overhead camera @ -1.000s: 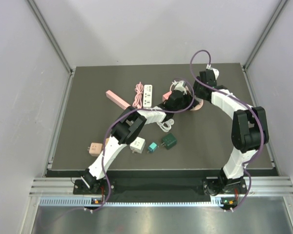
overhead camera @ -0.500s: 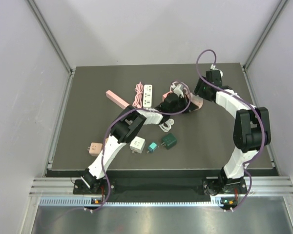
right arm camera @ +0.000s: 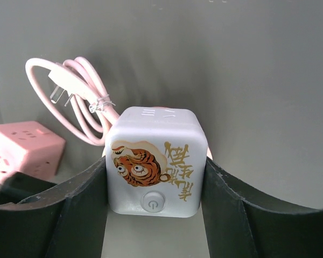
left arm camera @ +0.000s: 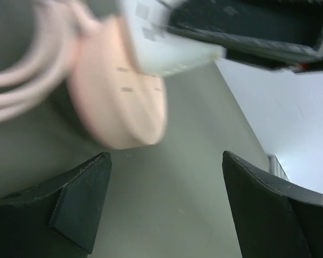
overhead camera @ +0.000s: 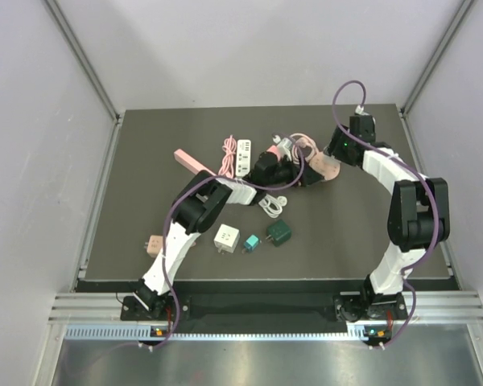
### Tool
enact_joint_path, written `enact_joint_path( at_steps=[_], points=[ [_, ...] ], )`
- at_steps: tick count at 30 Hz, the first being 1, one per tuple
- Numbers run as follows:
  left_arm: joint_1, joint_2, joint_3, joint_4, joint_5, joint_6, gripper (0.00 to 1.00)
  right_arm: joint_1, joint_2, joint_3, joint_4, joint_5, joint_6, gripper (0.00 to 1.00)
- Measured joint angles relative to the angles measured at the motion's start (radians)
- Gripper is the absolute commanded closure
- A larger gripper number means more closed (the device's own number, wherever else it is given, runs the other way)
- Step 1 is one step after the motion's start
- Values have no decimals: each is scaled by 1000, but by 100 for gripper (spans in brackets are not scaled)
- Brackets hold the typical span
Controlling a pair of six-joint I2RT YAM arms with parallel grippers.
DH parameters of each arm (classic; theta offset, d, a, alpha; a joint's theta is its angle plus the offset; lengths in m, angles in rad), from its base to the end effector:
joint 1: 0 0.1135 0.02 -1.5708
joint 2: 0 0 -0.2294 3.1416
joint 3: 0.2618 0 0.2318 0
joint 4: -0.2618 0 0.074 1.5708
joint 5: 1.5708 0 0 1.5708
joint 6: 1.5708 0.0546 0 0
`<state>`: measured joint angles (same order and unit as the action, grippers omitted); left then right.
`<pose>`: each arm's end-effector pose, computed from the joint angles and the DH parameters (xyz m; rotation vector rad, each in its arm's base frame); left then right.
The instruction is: Pull the plug off the socket
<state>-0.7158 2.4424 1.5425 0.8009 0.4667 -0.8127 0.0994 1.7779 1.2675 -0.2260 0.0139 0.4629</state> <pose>0.3641 -0.3492 0.1109 0.3107 1.8827 -1.4891 0.3853 0.0377 0.1946 0.4268 2.2828 0.2701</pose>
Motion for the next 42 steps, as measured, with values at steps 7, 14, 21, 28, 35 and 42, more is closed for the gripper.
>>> enact_joint_path(
  at_steps=[7,14,21,28,35,42],
  points=[
    [54,-7,-25,-33,-54,-1,22,-32,-23,-41,1,-46,6,100],
    [56,26,31,-44,-32,-36,23,-29,-51,-86,22,-106,35,100],
    [52,75,91,-53,13,-79,51,-16,-53,-104,56,-115,62,100],
    [56,92,142,-90,26,-110,100,31,-63,-115,101,-22,53,100],
    [44,92,152,-151,24,-132,100,114,-185,-318,291,159,-5,100],
    [12,90,155,-181,-51,-183,100,154,-386,-551,494,258,-19,100]
  ],
)
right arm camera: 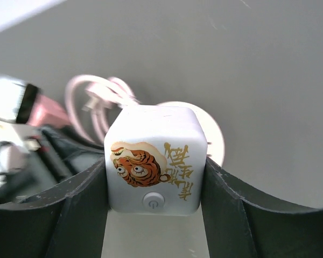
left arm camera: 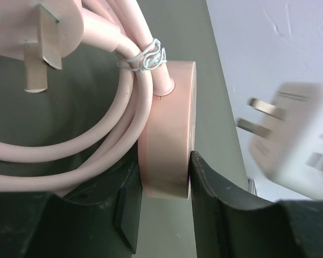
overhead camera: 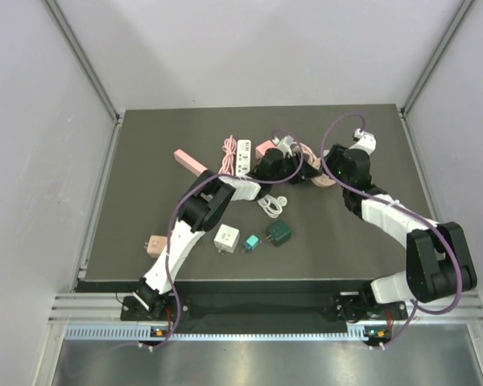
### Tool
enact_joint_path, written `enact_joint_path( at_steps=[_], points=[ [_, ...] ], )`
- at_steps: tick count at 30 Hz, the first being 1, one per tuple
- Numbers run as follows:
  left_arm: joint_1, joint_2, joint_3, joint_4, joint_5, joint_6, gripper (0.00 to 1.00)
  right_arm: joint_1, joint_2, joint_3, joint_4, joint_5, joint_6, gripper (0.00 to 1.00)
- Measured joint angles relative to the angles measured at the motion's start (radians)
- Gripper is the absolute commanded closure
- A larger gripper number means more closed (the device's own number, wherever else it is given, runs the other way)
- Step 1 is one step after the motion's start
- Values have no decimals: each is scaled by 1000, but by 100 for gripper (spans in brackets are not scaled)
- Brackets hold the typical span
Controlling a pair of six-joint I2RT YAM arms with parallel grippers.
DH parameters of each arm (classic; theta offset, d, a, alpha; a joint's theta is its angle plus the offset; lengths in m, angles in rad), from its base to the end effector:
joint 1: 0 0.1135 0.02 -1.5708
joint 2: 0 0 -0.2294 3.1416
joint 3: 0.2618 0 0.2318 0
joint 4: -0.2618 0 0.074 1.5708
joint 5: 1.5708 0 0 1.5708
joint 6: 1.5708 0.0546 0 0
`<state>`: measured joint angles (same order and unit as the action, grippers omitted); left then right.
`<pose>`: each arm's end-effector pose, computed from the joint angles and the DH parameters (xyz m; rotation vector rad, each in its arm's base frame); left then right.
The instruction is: Pull the plug off the socket
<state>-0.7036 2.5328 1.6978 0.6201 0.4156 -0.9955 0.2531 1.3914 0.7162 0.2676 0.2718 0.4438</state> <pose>0.3853 -0.3558 0.0925 0.0460 2.0674 -1.5167 0.3014 0.0628 0.1959 0.3619 1.9337 0.1880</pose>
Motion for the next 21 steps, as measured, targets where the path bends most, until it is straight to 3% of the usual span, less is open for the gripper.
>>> enact_joint_path(
  at_steps=[8,10,11,13,15,16,21],
  points=[
    [16,7,59,-69,-33,13,98,-120,71,137,-54,-195,99,100],
    [18,14,93,-104,-29,41,84,-135,68,144,-87,-210,100,100],
    [18,14,98,-113,-25,56,69,-142,67,145,-102,-220,99,100],
    [18,14,107,-128,-19,81,57,-154,60,145,-141,-239,93,100],
    [18,12,116,-149,-18,133,13,-162,45,143,-177,-246,80,100],
    [18,11,121,-175,-26,162,9,-167,30,142,-196,-247,72,100],
    [19,-7,158,-254,-31,257,7,-178,-55,114,-228,-245,36,100]
  ],
)
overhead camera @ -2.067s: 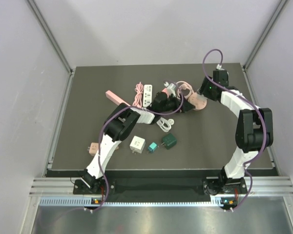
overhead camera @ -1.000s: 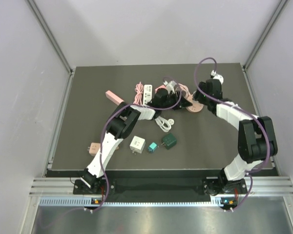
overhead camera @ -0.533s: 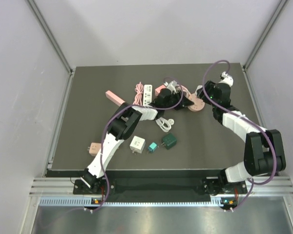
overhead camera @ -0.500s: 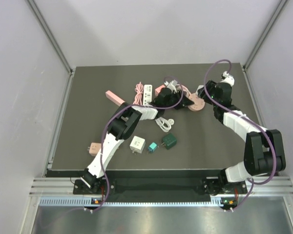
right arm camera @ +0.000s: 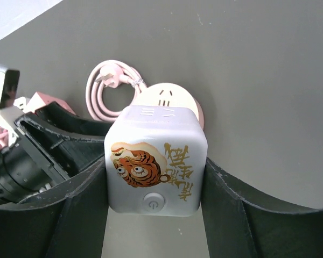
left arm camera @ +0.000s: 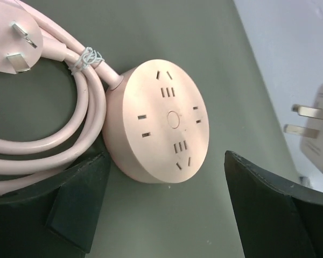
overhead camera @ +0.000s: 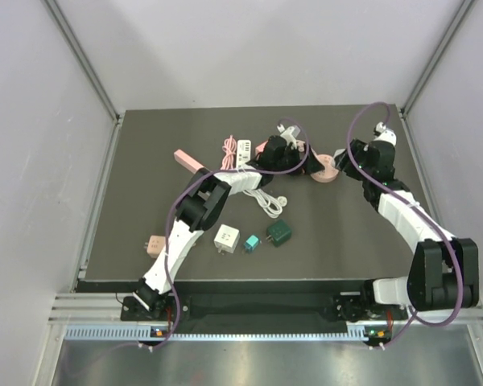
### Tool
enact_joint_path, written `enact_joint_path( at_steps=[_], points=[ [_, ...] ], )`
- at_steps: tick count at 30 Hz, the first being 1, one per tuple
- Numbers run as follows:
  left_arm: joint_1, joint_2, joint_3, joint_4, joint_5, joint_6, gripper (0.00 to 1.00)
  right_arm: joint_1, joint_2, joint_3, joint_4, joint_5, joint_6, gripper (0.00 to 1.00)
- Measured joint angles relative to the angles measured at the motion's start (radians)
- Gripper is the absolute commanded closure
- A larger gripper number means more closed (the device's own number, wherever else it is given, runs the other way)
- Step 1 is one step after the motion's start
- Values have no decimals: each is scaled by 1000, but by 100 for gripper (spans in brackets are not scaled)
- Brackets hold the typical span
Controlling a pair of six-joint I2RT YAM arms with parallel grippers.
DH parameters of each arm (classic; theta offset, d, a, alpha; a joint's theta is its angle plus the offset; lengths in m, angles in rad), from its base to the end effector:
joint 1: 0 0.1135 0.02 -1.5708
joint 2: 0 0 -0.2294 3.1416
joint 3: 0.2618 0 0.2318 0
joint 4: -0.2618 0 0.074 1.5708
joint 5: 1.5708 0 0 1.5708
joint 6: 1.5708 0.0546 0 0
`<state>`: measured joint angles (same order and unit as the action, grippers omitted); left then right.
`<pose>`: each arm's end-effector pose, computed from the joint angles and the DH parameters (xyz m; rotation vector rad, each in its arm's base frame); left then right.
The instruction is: Pull the plug off the socket
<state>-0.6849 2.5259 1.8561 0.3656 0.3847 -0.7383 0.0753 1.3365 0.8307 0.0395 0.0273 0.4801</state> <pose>0.4044 -0.3568 0.1167 0.2395 2.0672 -1.2916 0.3058 0.0216 0.2228 0.4294 2.0065 0.3197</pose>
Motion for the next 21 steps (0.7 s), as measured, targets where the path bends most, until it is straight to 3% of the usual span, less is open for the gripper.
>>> enact_joint_path(
  at_steps=[9,15,21],
  points=[
    [2,-148,-84,-196,-36,121,12,33,-195,-226,-2,23,-36,100],
    [3,-338,-181,-235,-36,132,16,193,-361,-416,4,66,-32,100],
    [3,-677,-467,-214,-61,105,16,373,-433,-519,48,150,-24,100]
  ],
)
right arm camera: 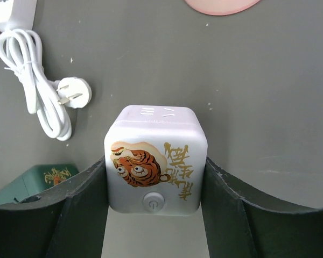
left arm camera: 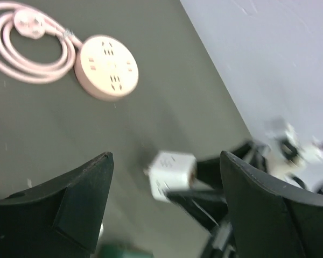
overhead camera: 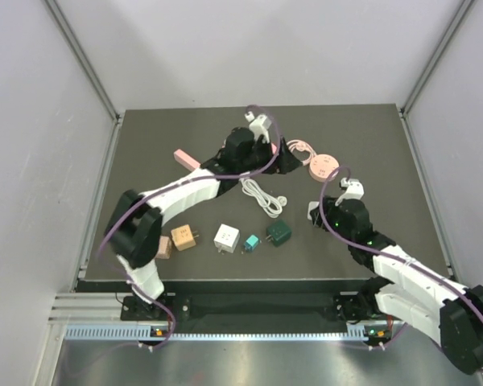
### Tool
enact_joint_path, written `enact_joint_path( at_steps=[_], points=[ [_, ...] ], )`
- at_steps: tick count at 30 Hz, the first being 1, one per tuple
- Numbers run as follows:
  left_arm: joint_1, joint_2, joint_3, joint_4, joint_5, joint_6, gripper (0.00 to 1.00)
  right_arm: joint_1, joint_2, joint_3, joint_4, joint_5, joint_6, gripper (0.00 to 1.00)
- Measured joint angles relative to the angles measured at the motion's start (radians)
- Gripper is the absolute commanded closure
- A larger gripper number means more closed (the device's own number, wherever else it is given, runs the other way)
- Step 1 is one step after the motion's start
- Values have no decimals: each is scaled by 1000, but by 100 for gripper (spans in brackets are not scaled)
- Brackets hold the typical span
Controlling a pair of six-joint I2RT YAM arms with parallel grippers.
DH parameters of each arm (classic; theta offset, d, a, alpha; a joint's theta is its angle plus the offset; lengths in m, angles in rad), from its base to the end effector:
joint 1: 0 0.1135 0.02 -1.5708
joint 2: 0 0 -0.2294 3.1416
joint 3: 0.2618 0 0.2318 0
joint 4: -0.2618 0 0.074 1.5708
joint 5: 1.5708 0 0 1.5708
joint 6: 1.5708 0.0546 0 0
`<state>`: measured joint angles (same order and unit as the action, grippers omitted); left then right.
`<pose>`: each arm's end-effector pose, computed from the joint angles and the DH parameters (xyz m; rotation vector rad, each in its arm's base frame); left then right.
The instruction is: Pull the plug off the socket
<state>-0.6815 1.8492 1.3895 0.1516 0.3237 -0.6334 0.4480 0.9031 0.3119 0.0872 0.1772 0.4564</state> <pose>0.3231 -0.2845 0.2504 0.2915 2.0264 -1.1711 0.1927 0.0819 0.1570 0.1181 2.0839 0.3713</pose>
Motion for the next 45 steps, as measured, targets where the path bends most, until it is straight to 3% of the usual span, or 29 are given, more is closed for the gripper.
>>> enact_joint_path(
  at_steps=[10,18,19,22,23,25,26,30,31,32,38,45],
  points=[
    [0,-560,-510,15,-62,-114,15,203,62,2,47,180,-11,100],
    [0,-888,-662,-57,-139,-168,15,516,239,-145,394,534,19,99],
    [0,-918,-672,-68,-145,-171,16,554,266,-154,438,584,26,97],
    [0,-982,-695,-107,-161,-178,15,621,350,-155,515,707,65,77],
    [0,-1000,-702,-125,-165,-179,15,632,366,-155,529,735,84,65],
    [0,-1031,-719,-154,-169,-180,15,643,376,-155,534,767,116,54],
    [0,-1043,-728,-164,-172,-180,15,644,373,-155,526,777,133,45],
    [0,-1075,-769,-204,-180,-182,15,650,298,-154,416,792,197,26],
    [0,-1079,-776,-212,-180,-183,15,650,266,-154,381,790,204,19],
    [0,-1082,-784,-220,-180,-184,15,650,232,-154,351,785,211,3],
    [0,-1097,-813,-241,-180,-185,15,651,114,-126,174,745,221,0],
    [0,-1118,-823,-272,-184,-184,14,645,52,157,-134,694,198,0]
  ],
)
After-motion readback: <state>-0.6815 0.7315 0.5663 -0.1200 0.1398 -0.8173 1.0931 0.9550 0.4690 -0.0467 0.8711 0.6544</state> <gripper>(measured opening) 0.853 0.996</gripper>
